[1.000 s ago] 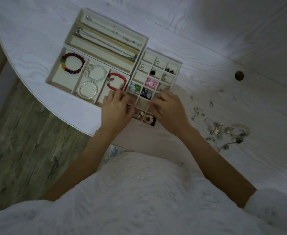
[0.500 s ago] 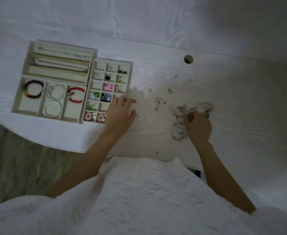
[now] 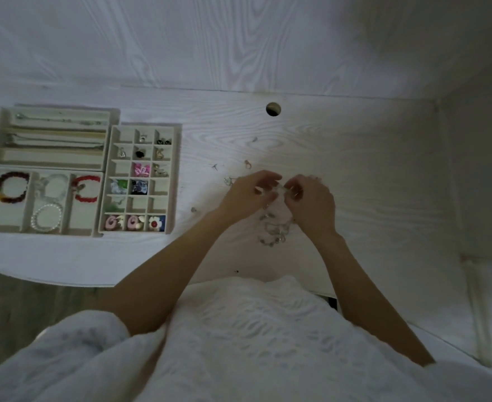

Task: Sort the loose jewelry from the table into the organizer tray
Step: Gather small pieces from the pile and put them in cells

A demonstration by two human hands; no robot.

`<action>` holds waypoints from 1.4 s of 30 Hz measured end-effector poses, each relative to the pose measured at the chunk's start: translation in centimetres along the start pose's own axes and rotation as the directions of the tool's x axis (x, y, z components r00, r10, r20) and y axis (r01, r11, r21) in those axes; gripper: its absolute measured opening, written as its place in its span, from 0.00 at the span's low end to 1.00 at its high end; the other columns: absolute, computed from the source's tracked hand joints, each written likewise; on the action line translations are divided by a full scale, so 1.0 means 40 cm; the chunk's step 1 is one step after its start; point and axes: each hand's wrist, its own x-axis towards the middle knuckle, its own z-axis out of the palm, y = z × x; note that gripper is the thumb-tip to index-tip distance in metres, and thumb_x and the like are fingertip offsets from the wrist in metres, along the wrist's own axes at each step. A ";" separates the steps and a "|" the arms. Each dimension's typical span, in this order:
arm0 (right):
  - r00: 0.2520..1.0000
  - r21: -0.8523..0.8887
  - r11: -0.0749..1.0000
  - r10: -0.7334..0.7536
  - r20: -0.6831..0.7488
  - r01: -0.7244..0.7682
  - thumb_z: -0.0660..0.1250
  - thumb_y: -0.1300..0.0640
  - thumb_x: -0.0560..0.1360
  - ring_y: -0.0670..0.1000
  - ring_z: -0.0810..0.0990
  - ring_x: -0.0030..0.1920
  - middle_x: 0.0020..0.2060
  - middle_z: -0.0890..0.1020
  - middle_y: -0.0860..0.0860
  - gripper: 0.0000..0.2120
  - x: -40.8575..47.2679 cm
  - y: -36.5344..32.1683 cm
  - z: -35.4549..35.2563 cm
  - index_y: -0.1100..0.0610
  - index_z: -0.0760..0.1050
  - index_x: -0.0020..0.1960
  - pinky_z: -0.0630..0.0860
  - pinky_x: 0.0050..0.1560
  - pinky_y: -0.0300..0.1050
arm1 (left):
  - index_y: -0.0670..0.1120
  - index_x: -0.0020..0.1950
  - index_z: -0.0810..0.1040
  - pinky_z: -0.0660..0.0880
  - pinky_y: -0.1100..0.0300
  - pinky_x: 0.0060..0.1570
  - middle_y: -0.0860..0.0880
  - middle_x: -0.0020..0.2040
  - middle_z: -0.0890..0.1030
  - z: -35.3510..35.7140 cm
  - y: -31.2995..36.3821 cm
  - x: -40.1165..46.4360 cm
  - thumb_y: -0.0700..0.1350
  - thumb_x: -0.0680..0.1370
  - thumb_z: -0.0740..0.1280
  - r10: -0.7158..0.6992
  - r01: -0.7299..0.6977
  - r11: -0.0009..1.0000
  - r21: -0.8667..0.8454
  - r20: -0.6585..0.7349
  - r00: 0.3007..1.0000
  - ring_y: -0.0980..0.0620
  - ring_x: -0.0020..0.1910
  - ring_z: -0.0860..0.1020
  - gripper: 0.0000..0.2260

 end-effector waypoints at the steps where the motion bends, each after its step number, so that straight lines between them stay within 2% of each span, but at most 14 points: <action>1: 1.000 -0.010 1.000 -0.004 0.021 0.004 0.67 0.60 0.71 0.47 0.74 0.39 0.38 0.77 0.47 0.05 0.006 0.002 0.004 0.55 0.78 0.47 0.68 0.38 0.41 | 0.47 0.58 0.78 0.73 0.70 0.48 0.52 0.50 0.82 -0.005 -0.005 -0.006 0.42 0.75 0.70 -0.009 0.008 1.000 -0.025 -0.012 1.000 0.59 0.49 0.80 0.12; 4: 0.995 -0.030 0.996 -0.079 0.056 0.081 0.69 0.59 0.70 0.51 0.76 0.42 0.40 0.79 0.51 0.04 0.010 0.010 0.026 0.55 0.79 0.45 0.70 0.40 0.44 | 0.47 0.55 0.79 0.76 0.67 0.47 0.53 0.46 0.82 -0.013 -0.016 -0.029 0.44 0.75 0.70 -0.018 0.018 1.000 0.012 0.016 1.000 0.59 0.45 0.80 0.09; 8: 0.979 -0.058 0.983 -0.169 0.112 0.177 0.69 0.59 0.72 0.53 0.75 0.43 0.41 0.77 0.53 0.08 0.014 -0.008 0.053 0.56 0.80 0.50 0.69 0.41 0.43 | 0.44 0.47 0.79 0.76 0.63 0.45 0.54 0.40 0.80 -0.016 -0.037 -0.044 0.44 0.75 0.71 -0.070 0.079 0.993 0.082 -0.104 0.992 0.58 0.39 0.79 0.05; 12: 0.965 0.240 0.969 -0.015 0.260 -0.050 0.65 0.57 0.76 0.49 0.81 0.38 0.40 0.83 0.52 0.07 0.011 -0.046 0.071 0.55 0.74 0.53 0.79 0.40 0.46 | 0.44 0.46 0.79 0.74 0.69 0.40 0.55 0.38 0.79 -0.016 -0.047 -0.079 0.45 0.74 0.72 -0.069 0.105 0.987 0.123 -0.264 0.962 0.60 0.36 0.77 0.05; 15: 0.942 0.344 0.926 0.034 0.334 -0.155 0.65 0.56 0.77 0.47 0.82 0.41 0.43 0.84 0.52 0.05 0.003 -0.074 0.097 0.55 0.75 0.51 0.79 0.43 0.43 | 0.45 0.47 0.81 0.75 0.67 0.40 0.53 0.40 0.82 -0.020 -0.063 -0.120 0.47 0.73 0.72 -0.057 0.098 0.984 0.148 -0.262 0.963 0.58 0.39 0.79 0.07; 18: 0.928 0.221 0.975 -0.074 0.365 -0.009 0.65 0.58 0.76 0.49 0.81 0.39 0.40 0.82 0.50 0.07 0.003 -0.088 0.120 0.55 0.73 0.53 0.78 0.41 0.45 | 0.46 0.49 0.80 0.75 0.62 0.44 0.53 0.44 0.82 -0.037 -0.091 -0.155 0.45 0.72 0.73 -0.090 0.165 0.967 0.196 -0.345 0.934 0.58 0.41 0.77 0.08; 20: 0.861 0.191 0.968 -0.232 0.452 0.161 0.64 0.60 0.76 0.48 0.79 0.36 0.38 0.80 0.49 0.09 0.002 -0.106 0.125 0.55 0.68 0.55 0.76 0.37 0.46 | 0.46 0.56 0.78 0.74 0.62 0.48 0.51 0.52 0.80 -0.058 -0.105 -0.175 0.42 0.72 0.73 -0.095 0.167 0.971 0.169 -0.367 0.925 0.57 0.47 0.76 0.13; 23: 0.711 0.223 0.905 -0.423 0.562 0.362 0.65 0.60 0.76 0.43 0.75 0.32 0.37 0.78 0.47 0.10 -0.002 -0.186 0.124 0.53 0.65 0.52 0.71 0.34 0.40 | 0.46 0.65 0.74 0.71 0.65 0.56 0.49 0.61 0.78 -0.120 -0.128 -0.224 0.41 0.75 0.70 -0.113 0.111 0.994 -0.024 -0.237 0.965 0.56 0.57 0.75 0.19; 25: 0.670 0.252 0.875 -0.479 0.567 0.413 0.67 0.58 0.74 0.41 0.74 0.33 0.37 0.78 0.45 0.10 0.000 -0.254 0.123 0.52 0.66 0.50 0.70 0.34 0.38 | 0.46 0.62 0.77 0.71 0.67 0.56 0.50 0.56 0.81 -0.168 -0.138 -0.266 0.39 0.76 0.68 -0.141 0.103 0.980 -0.171 -0.227 0.964 0.59 0.55 0.77 0.14; 29: 0.704 0.277 0.864 -0.504 0.500 0.421 0.70 0.57 0.72 0.41 0.73 0.32 0.33 0.76 0.42 0.06 0.009 -0.377 0.176 0.54 0.73 0.43 0.68 0.32 0.33 | 0.47 0.53 0.81 0.78 0.58 0.45 0.49 0.43 0.83 -0.275 -0.171 -0.339 0.41 0.76 0.69 -0.238 0.107 0.944 -0.311 -0.423 0.874 0.52 0.42 0.81 0.07; 33: 0.752 0.297 0.870 -0.490 0.440 0.394 0.69 0.63 0.72 0.47 0.77 0.37 0.36 0.80 0.49 0.02 0.012 -0.479 0.293 0.59 0.77 0.43 0.76 0.40 0.43 | 0.48 0.52 0.81 0.80 0.56 0.45 0.51 0.42 0.82 -0.386 -0.233 -0.393 0.40 0.74 0.72 -0.360 0.198 0.918 -0.342 -0.516 0.778 0.55 0.37 0.81 0.08; 36: 0.759 0.271 0.873 -0.488 0.431 0.406 0.67 0.67 0.72 0.50 0.79 0.40 0.39 0.81 0.52 0.04 0.011 -0.533 0.357 0.61 0.78 0.45 0.76 0.42 0.41 | 0.50 0.51 0.80 0.78 0.61 0.44 0.53 0.41 0.82 -0.435 -0.266 -0.409 0.41 0.75 0.71 -0.415 0.254 0.904 -0.344 -0.563 0.715 0.58 0.37 0.80 0.06; 38: 0.764 0.258 0.875 -0.483 0.427 0.409 0.67 0.68 0.72 0.51 0.79 0.41 0.40 0.81 0.54 0.05 0.008 -0.554 0.390 0.62 0.78 0.46 0.77 0.43 0.45 | 0.49 0.52 0.80 0.76 0.68 0.42 0.52 0.42 0.82 -0.450 -0.279 -0.411 0.41 0.75 0.70 -0.426 0.292 0.903 -0.314 -0.581 0.694 0.62 0.37 0.80 0.07; 42: 0.748 0.197 0.873 -0.484 0.455 0.445 0.67 0.68 0.71 0.51 0.78 0.41 0.42 0.80 0.53 0.05 0.001 -0.579 0.434 0.60 0.77 0.45 0.77 0.43 0.48 | 0.46 0.60 0.78 0.72 0.74 0.50 0.51 0.52 0.82 -0.457 -0.292 -0.422 0.39 0.76 0.67 -0.426 0.339 0.904 -0.258 -0.595 0.681 0.58 0.51 0.80 0.13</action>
